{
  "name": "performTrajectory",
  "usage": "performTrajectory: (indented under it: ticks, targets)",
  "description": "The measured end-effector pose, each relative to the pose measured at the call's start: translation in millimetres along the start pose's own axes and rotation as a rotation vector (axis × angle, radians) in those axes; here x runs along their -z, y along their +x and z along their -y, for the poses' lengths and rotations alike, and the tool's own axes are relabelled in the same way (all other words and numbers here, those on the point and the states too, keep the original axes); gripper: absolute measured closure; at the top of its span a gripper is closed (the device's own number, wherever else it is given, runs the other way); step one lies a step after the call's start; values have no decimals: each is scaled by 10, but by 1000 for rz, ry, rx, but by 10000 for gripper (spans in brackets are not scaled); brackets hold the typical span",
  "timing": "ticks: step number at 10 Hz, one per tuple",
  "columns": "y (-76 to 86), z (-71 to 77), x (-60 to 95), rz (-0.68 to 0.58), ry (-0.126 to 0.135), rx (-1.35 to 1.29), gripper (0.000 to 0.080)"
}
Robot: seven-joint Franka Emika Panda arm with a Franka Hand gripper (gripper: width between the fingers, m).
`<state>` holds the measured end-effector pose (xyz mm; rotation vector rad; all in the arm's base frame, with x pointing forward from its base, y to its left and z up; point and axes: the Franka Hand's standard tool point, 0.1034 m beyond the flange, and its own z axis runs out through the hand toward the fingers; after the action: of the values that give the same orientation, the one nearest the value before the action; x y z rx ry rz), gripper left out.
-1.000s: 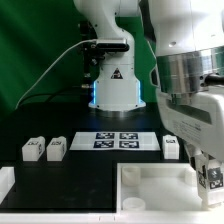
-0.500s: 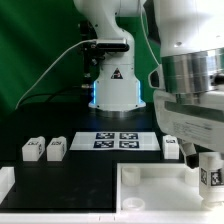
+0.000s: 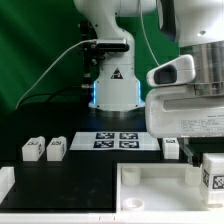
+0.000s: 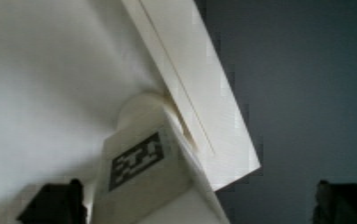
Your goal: Assemble one leg
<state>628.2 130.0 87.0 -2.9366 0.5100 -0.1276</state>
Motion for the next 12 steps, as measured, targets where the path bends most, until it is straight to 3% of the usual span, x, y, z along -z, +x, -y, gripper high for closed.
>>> performTrajectory:
  ticks: [3,4,5,6,7,9,11,12]
  targets:
    - [48,-107,-50,2,-30,301,150]
    - [42,-96,-50,2,-30,275,275]
    - [41,-96,-51,2,-30,259,275]
    - [39,-93,-53,2,-28,207,414]
    - [45,-120,-57,1,-30,111,499]
    - [51,-140,-66,0,-16,-250,499]
    - [9,-106,-85,-6,-21,-654,499]
    - [6,-96,-88,3,-8,-804,499]
